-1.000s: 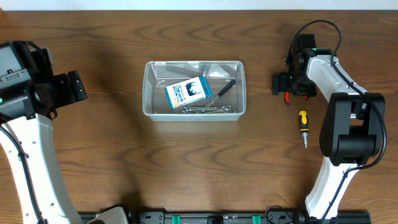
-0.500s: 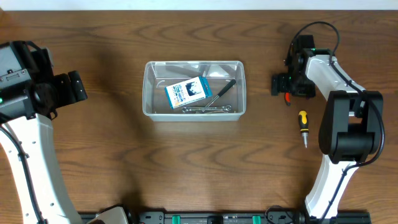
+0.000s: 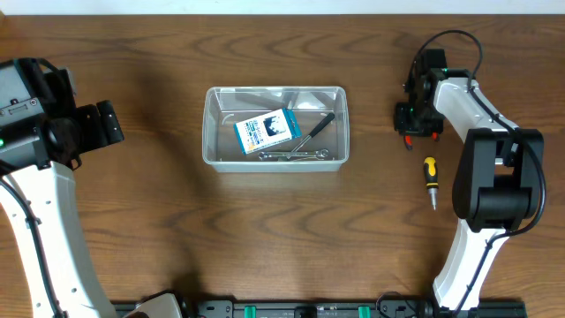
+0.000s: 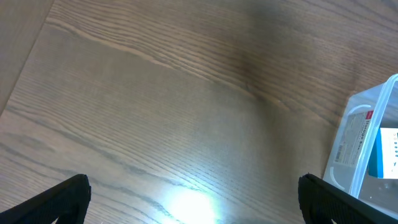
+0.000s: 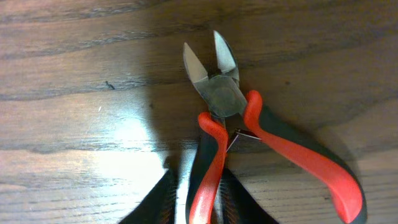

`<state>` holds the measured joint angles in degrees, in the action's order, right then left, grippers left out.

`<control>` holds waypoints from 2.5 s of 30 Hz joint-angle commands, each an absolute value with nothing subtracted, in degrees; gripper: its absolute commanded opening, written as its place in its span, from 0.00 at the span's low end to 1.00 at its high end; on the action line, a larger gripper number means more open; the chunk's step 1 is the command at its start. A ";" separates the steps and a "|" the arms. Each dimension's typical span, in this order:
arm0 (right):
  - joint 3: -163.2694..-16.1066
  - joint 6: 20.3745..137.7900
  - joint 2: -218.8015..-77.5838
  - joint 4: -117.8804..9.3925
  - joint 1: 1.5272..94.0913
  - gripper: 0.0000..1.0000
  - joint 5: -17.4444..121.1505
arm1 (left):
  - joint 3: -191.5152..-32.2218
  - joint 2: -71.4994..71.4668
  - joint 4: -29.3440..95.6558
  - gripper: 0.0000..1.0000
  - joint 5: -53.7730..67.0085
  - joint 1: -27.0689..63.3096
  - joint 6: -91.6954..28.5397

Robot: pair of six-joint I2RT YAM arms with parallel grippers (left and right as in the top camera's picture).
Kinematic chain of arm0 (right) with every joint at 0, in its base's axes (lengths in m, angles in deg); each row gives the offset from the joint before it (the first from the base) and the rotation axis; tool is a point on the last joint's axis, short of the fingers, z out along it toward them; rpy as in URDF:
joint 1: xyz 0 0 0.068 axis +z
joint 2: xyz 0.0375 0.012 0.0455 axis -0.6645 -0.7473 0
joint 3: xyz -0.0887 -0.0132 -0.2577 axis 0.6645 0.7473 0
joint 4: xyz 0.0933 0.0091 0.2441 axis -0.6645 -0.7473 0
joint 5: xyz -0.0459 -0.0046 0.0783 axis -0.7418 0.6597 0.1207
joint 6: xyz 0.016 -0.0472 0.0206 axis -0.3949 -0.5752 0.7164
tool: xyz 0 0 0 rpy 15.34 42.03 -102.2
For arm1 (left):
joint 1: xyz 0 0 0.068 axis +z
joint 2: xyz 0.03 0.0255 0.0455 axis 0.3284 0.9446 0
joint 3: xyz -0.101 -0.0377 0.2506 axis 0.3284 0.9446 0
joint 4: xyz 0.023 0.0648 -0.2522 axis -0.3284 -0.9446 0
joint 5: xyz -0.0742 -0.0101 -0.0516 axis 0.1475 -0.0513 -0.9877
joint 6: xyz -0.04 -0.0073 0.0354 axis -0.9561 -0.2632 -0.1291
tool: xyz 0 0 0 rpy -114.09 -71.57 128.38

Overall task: Pack container
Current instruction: 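Lower and close the right gripper on the pliers handles, then carry the pliers with the right gripper into the container and release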

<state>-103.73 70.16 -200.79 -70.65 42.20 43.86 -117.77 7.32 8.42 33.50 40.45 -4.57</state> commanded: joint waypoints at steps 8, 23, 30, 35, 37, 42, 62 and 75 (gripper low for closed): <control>-102.64 70.32 -204.66 -70.69 42.86 0.03 44.10 | -117.18 7.43 8.23 0.98 33.41 40.69 -5.25; -112.41 69.47 -201.49 -78.21 44.32 0.01 44.28 | -117.18 7.43 8.25 0.98 33.41 40.69 -5.27; -129.41 59.80 -194.41 -83.91 52.26 0.01 44.24 | -117.18 7.43 8.25 0.98 33.39 40.69 -5.29; -133.98 44.11 -193.40 -86.08 63.27 0.01 44.32 | -117.18 7.43 8.25 0.98 33.39 40.69 -5.27; -133.76 37.01 -194.04 -87.26 67.10 0.01 44.35 | -117.18 7.43 8.25 0.98 33.39 40.69 -5.27; -130.81 21.64 -196.81 -88.11 75.12 0.01 44.32 | -117.18 7.43 8.25 0.98 33.39 40.69 -5.25; -125.59 23.37 -206.02 -82.95 76.91 0.52 46.79 | -117.18 7.43 8.23 0.98 33.39 40.69 -5.27; -132.12 43.54 -188.07 -83.91 68.85 0.99 31.65 | -117.18 7.43 8.27 0.98 33.41 40.69 -5.25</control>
<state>-128.23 34.76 -197.84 -83.48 73.83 37.68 -117.77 7.32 8.42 33.33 40.45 -4.57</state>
